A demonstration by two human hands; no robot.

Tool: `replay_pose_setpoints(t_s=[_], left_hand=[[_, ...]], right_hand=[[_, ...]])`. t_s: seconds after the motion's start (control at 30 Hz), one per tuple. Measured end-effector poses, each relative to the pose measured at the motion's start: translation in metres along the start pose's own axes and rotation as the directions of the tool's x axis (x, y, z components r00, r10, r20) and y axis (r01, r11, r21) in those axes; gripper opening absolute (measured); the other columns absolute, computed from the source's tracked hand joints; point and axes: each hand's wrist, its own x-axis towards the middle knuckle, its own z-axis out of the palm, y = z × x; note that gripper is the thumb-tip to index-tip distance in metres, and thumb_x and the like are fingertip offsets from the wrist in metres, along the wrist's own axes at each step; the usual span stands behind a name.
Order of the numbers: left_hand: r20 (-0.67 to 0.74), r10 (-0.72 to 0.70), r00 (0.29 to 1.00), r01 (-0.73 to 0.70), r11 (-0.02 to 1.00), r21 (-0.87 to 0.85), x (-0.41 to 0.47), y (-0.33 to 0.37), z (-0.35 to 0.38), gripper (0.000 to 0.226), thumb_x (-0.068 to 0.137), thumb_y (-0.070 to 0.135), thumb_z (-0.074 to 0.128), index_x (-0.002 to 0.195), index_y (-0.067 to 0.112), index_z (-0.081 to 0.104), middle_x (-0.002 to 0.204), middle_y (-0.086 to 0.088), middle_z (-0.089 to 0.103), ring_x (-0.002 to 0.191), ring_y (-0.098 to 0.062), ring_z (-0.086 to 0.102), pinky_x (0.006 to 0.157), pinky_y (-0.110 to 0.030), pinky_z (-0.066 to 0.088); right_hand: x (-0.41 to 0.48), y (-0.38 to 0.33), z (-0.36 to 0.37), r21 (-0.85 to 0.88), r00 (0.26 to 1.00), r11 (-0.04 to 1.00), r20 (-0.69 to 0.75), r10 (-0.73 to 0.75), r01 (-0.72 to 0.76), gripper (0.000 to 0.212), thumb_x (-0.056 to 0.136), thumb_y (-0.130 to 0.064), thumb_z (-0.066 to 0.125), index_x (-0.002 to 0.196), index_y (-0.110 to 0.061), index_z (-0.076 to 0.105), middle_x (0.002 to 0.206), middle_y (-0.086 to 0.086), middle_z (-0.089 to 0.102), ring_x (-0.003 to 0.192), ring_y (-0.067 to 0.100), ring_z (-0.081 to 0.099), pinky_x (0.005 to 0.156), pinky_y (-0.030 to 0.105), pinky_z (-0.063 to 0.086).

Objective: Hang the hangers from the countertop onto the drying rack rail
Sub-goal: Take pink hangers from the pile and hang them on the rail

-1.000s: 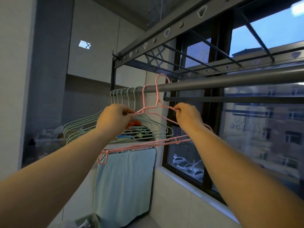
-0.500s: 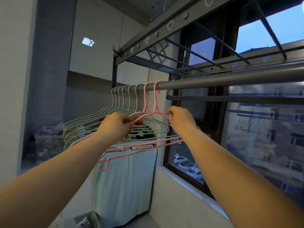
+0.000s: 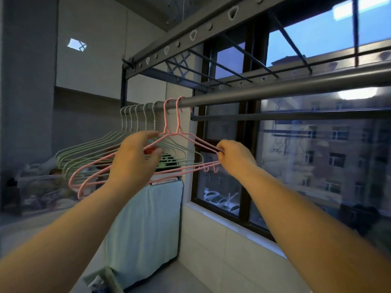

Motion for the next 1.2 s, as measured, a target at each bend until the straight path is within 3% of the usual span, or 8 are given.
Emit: replay_pose_setpoints(t_s=[0.17, 0.37, 0.47, 0.57, 0.77, 0.9, 1.1, 1.2], left_hand=[[0.307, 0.030, 0.951, -0.004, 0.996, -0.084, -0.040, 0.012, 0.004, 0.023, 0.090, 0.015, 0.053, 0.111, 0.012, 0.063, 0.105, -0.002, 0.066, 0.092, -0.010, 0.055, 0.083, -0.021, 0.039], [0.695, 0.073, 0.715, 0.048, 0.987, -0.153, -0.089, 0.045, 0.051, 0.017, 0.092, 0.014, 0.050, 0.083, 0.022, 0.062, 0.070, 0.013, 0.059, 0.090, -0.021, 0.064, 0.084, -0.027, 0.048], [0.726, 0.154, 0.671, 0.051, 0.966, -0.252, -0.118, 0.082, 0.079, 0.013, 0.092, 0.013, 0.050, 0.088, 0.016, 0.062, 0.067, 0.015, 0.057, 0.070, -0.006, 0.059, 0.063, -0.006, 0.042], [0.757, 0.233, 0.610, 0.070, 0.936, -0.345, -0.156, 0.131, 0.104, 0.018, 0.092, 0.009, 0.049, 0.079, 0.018, 0.057, 0.065, 0.012, 0.057, 0.060, 0.003, 0.053, 0.055, -0.001, 0.039], [0.773, 0.407, 0.486, 0.062, 0.866, -0.495, -0.251, 0.263, 0.147, 0.019, 0.090, 0.006, 0.051, 0.101, 0.002, 0.067, 0.061, 0.014, 0.057, 0.057, 0.004, 0.056, 0.061, -0.007, 0.040], [0.750, 0.517, 0.412, 0.106, 0.790, -0.603, -0.342, 0.374, 0.152, 0.021, 0.091, 0.010, 0.050, 0.102, 0.005, 0.067, 0.063, 0.011, 0.058, 0.065, -0.007, 0.057, 0.066, -0.015, 0.042], [0.717, 0.640, 0.276, 0.116, 0.718, -0.686, -0.472, 0.518, 0.139, 0.027, 0.095, 0.020, 0.044, 0.108, 0.009, 0.065, 0.097, -0.010, 0.069, 0.093, -0.024, 0.063, 0.094, -0.033, 0.046], [0.710, 0.676, 0.197, 0.154, 0.693, -0.704, -0.525, 0.572, 0.134, 0.025, 0.094, 0.018, 0.045, 0.108, 0.011, 0.065, 0.098, -0.008, 0.069, 0.092, -0.021, 0.061, 0.094, -0.032, 0.044]], right_hand=[[-0.054, 0.004, -0.015, -0.045, 0.997, 0.996, 0.021, 0.077, -0.076, 0.020, 0.095, -0.017, 0.045, 0.112, -0.015, 0.057, 0.109, 0.005, 0.059, 0.093, 0.018, 0.056, 0.077, 0.026, 0.042], [-0.146, 0.053, -0.054, -0.158, 0.958, 0.964, 0.158, 0.240, -0.215, 0.031, 0.096, -0.013, 0.040, 0.122, -0.009, 0.056, 0.124, 0.013, 0.058, 0.111, 0.031, 0.055, 0.092, 0.037, 0.045], [-0.198, 0.091, -0.087, -0.233, 0.913, 0.919, 0.186, 0.363, -0.318, 0.032, 0.096, -0.011, 0.038, 0.122, -0.008, 0.056, 0.123, 0.016, 0.059, 0.110, 0.033, 0.054, 0.092, 0.038, 0.045], [-0.258, 0.127, -0.128, -0.312, 0.859, 0.854, 0.174, 0.482, -0.416, 0.030, 0.096, -0.012, 0.038, 0.118, -0.005, 0.057, 0.118, 0.018, 0.060, 0.106, 0.035, 0.055, 0.089, 0.039, 0.047], [-0.411, 0.192, -0.235, -0.392, 0.726, 0.682, 0.051, 0.686, -0.617, 0.025, 0.095, -0.013, 0.040, 0.107, -0.004, 0.060, 0.112, 0.019, 0.061, 0.103, 0.034, 0.056, 0.076, 0.034, 0.041], [-0.530, 0.225, -0.316, -0.431, 0.586, 0.516, -0.039, 0.809, -0.741, 0.029, 0.096, -0.016, 0.041, 0.115, -0.009, 0.060, 0.120, 0.012, 0.061, 0.109, 0.028, 0.056, 0.083, 0.029, 0.041], [-0.703, 0.247, -0.424, -0.418, 0.362, 0.277, -0.138, 0.922, -0.865, 0.030, 0.097, -0.014, 0.039, 0.116, -0.003, 0.059, 0.121, 0.013, 0.061, 0.110, 0.026, 0.056, 0.088, 0.028, 0.043], [-0.769, 0.255, -0.468, -0.418, 0.234, 0.130, -0.206, 0.950, -0.899, 0.030, 0.096, -0.011, 0.039, 0.117, -0.003, 0.059, 0.121, 0.012, 0.062, 0.110, 0.026, 0.057, 0.087, 0.028, 0.043]])
